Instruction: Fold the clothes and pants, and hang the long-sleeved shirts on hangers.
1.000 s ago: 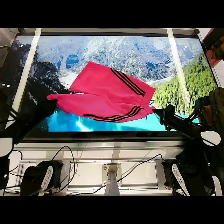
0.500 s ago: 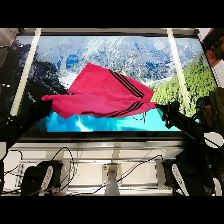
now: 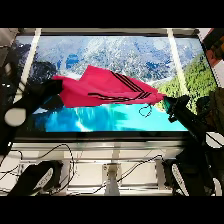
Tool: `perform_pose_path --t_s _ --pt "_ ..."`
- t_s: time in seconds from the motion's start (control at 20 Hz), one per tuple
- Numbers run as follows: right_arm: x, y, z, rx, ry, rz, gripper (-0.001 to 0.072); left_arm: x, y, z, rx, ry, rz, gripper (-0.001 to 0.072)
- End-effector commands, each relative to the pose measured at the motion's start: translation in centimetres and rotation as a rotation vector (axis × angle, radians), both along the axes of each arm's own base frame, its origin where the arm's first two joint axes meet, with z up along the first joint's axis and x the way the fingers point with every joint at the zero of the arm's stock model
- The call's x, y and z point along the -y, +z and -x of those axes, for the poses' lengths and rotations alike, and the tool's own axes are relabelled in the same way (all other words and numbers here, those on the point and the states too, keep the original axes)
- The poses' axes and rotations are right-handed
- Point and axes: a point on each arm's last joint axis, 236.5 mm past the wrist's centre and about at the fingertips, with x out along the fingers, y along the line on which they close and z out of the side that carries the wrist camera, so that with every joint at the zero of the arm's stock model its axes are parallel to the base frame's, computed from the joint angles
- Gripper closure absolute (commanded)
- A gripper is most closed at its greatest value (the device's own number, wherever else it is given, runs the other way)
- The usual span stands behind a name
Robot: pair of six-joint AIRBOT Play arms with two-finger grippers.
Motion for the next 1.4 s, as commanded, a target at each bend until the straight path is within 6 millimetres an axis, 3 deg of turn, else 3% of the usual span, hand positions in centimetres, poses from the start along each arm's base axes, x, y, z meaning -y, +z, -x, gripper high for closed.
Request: perform_pose_path --t_s 0.0,0.2,0.3,0.45,0.65,0.85,1.0,1.15,1.35 --pt "1.7 0.4 -1.1 0.024 -0.081 -0.001 0.0695 2.7 -1.3 -5.1 -0.005 -0.041 -0.050 0.0699" --pt "3.7 -2.6 -3.1 -0.043 -0.156 0.021 0.0696 2.8 -3.1 -7.5 -0.032 -0.024 -0.054 0.0698" --pt "4.2 -2.5 -4.7 -0.006 -0.154 0.143 0.0696 2.5 -2.8 -8.1 -0.007 -0.005 -0.052 0.0699" --pt "2.9 -1.0 -8.2 0.052 -0.104 0.294 0.0696 2.0 -2.7 -9.1 0.030 0.026 -0.055 0.0697" --pt "-0.1 -3.3 -13.0 0.012 -0.012 0.397 0.0696 1.6 -5.3 -10.5 0.012 0.056 -0.066 0.0697" --pt "1.0 -4.7 -16.9 0.000 -0.077 0.422 0.0696 0.4 -5.7 -12.4 0.073 0.121 -0.073 0.0697" --pt "2.1 -4.9 -18.1 0.011 -0.129 0.440 0.0695 0.0 -7.1 -13.3 0.079 0.148 -0.082 0.0697" --pt "2.4 -5.4 -18.3 0.011 -0.135 0.469 0.0696 0.9 -8.8 -13.8 0.069 0.144 -0.087 0.0697" --pt "2.7 -5.4 -18.4 0.016 -0.137 0.485 0.0696 3.1 -8.1 -14.6 0.141 0.137 -0.086 0.0696"
